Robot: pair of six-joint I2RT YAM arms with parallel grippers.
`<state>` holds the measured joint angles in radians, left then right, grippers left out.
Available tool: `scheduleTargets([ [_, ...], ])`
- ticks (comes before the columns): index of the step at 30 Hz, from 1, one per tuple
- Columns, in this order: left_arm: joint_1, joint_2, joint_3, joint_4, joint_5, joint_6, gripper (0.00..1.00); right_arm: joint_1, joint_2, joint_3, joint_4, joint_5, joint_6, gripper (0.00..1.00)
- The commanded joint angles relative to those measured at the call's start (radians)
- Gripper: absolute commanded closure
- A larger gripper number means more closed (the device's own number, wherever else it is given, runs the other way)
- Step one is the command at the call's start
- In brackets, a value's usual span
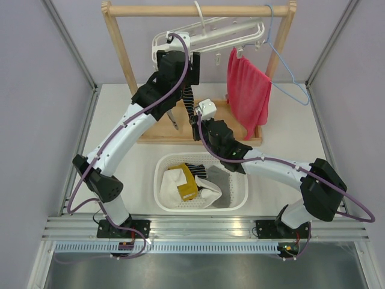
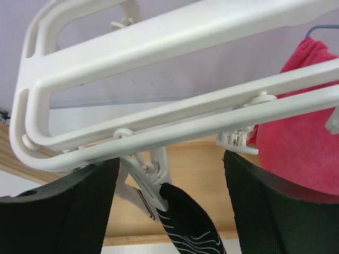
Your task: Remove the socks clipped to the hanger
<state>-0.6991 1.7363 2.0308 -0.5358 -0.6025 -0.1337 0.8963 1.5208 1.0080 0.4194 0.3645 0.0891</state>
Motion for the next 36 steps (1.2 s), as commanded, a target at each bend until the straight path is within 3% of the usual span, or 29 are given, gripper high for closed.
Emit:
scheduleTargets([
  [1,0.004,0.002,0.046,0.034,-0.071,0.065,0.19,0.013,-0.002,-0.011,0.033,-0.006,-0.014,0.99],
  [8,0.041,0.017,0.042,0.043,-0.056,0.059,0.44,0.027,-0.017,-0.019,0.038,-0.006,-0.023,0.99],
  [16,0.052,0.022,0.04,0.048,-0.04,0.049,0.61,0.041,-0.011,-0.019,0.039,-0.01,-0.032,0.99],
  [19,0.052,0.022,0.039,0.05,-0.036,0.051,0.73,0.046,-0.007,-0.019,0.039,-0.009,-0.031,0.99],
  [22,0.052,0.022,0.039,0.051,-0.036,0.052,0.95,0.05,-0.001,-0.016,0.039,-0.004,-0.034,0.99],
  [28,0.052,0.016,0.031,0.053,-0.025,0.068,0.98,0.055,-0.004,-0.023,0.039,0.004,-0.034,0.99],
  [29,0.052,0.014,0.029,0.053,-0.026,0.071,0.89,0.055,-0.008,-0.026,0.039,0.008,-0.034,0.99],
  [30,0.052,0.011,0.028,0.054,-0.028,0.075,0.73,0.058,-0.013,-0.029,0.039,0.01,-0.031,0.99],
  [31,0.053,0.008,0.02,0.057,-0.029,0.075,0.52,0.058,-0.016,-0.037,0.039,0.011,-0.031,0.99],
  [32,0.053,0.006,0.017,0.057,-0.029,0.075,0.2,0.058,-0.022,-0.04,0.041,0.014,-0.028,0.99],
  [34,0.053,0.002,0.011,0.059,-0.031,0.075,0.02,0.058,-0.027,-0.039,0.039,0.014,-0.028,0.99],
  [36,0.053,-0.003,0.008,0.057,-0.028,0.066,0.0,0.062,-0.033,-0.039,0.039,0.019,-0.029,0.99],
])
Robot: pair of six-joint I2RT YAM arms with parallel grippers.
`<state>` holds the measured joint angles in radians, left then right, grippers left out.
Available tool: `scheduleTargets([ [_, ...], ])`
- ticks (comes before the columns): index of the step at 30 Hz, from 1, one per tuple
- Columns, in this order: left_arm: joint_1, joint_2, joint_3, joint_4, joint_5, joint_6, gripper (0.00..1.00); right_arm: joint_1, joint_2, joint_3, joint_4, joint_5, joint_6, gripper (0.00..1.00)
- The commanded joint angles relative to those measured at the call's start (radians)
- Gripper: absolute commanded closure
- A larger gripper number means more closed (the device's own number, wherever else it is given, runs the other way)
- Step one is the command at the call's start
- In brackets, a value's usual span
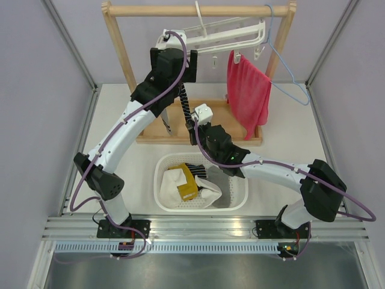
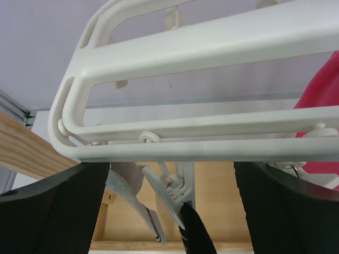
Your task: Remove the socks clipped to the hanger
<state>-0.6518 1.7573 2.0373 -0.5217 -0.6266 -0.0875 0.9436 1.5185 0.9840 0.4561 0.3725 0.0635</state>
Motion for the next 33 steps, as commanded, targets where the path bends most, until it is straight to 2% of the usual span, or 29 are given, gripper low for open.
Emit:
scheduleTargets([
  [1,0.006,-0.031,-0.008,0.043,-0.002,0.017,0.0,0.017,-0.034,-0.016,0.003,0.016,-0.004,0.99],
  [9,0.006,-0.061,-0.019,0.045,-0.002,-0.02,0.0,0.067,-0.052,-0.002,-0.005,0.115,-0.082,0.99],
  [17,-0.035,-0.067,0.043,0.043,-0.033,-0.018,0.0,0.109,0.0,0.05,-0.028,0.216,-0.163,0.99],
  [23,-0.055,0.007,0.144,-0.001,-0.133,0.046,0.0,0.124,0.012,0.062,-0.031,0.226,-0.168,0.99],
  [33,-0.051,0.037,0.175,-0.053,-0.151,-0.012,0.02,0.133,0.02,0.055,-0.03,0.224,-0.16,0.99],
])
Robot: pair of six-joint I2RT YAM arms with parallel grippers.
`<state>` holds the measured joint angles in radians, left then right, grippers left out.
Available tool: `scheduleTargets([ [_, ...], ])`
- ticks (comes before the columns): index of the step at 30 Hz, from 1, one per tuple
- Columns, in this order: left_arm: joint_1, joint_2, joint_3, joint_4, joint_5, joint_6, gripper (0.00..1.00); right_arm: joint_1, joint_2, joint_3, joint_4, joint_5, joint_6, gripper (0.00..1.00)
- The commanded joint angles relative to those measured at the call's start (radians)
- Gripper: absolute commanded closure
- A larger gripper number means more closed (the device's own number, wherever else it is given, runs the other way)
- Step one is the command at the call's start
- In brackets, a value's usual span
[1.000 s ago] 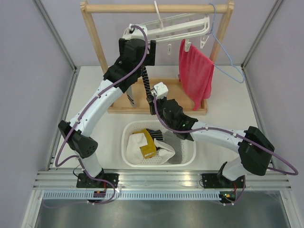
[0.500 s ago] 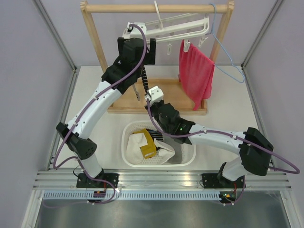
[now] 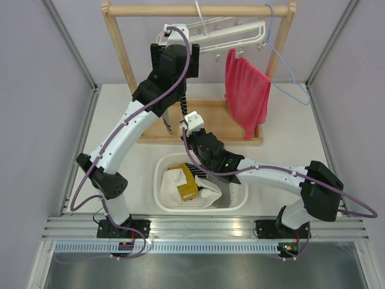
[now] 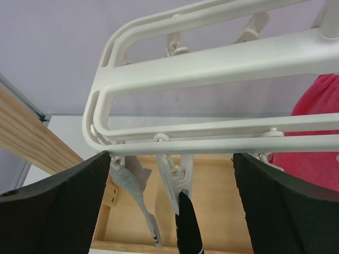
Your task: Remove the socks clipped to the hanger
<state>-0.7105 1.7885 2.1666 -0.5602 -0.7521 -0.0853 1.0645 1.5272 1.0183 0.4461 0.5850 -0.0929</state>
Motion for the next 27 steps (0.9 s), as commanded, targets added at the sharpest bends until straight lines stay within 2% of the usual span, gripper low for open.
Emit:
scheduleTargets([
  [1,0.008,0.006,0.044,-0.017,-0.026,-0.017,0.05,0.014,0.01,0.02,-0.018,0.01,-0.004,0.99],
  [10,0.008,0.025,0.044,-0.024,-0.007,-0.034,0.23,0.015,-0.005,-0.001,-0.012,0.001,0.004,0.99],
  [27,0.014,0.071,0.047,-0.032,-0.029,-0.044,0.24,0.017,-0.03,-0.024,-0.014,0.004,0.002,0.99],
])
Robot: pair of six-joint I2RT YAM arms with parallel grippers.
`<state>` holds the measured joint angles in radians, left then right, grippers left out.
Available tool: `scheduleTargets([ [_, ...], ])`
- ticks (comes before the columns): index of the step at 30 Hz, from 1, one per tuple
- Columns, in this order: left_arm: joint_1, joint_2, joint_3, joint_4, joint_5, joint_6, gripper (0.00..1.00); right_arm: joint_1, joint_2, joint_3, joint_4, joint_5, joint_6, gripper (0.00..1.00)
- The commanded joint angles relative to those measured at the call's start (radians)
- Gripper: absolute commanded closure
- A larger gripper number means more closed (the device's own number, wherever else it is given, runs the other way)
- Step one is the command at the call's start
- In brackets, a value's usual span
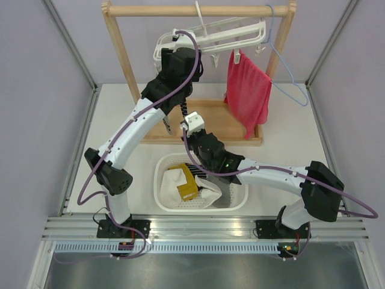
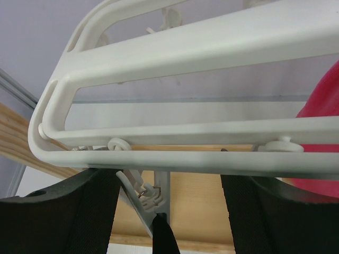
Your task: Remove the socks clipped to the hanger
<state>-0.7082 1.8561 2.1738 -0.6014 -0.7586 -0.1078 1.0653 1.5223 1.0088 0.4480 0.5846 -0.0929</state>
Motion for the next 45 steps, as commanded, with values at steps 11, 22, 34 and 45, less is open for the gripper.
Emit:
scheduleTargets([
  [11,0.021,0.011,0.046,0.046,-0.042,-0.006,0.43,0.015,-0.022,-0.021,-0.014,-0.003,0.007,0.99],
  [22,0.026,0.0,0.041,0.049,-0.054,0.013,0.96,0.018,-0.02,-0.022,-0.019,-0.014,0.013,0.99],
  [34,0.026,-0.066,-0.061,0.049,0.015,-0.007,0.0,0.018,-0.033,-0.016,-0.043,0.009,0.019,0.99],
  [45,0.023,-0.326,-0.367,0.052,0.192,-0.11,0.0,0.018,-0.195,-0.101,-0.14,0.04,0.073,0.99],
])
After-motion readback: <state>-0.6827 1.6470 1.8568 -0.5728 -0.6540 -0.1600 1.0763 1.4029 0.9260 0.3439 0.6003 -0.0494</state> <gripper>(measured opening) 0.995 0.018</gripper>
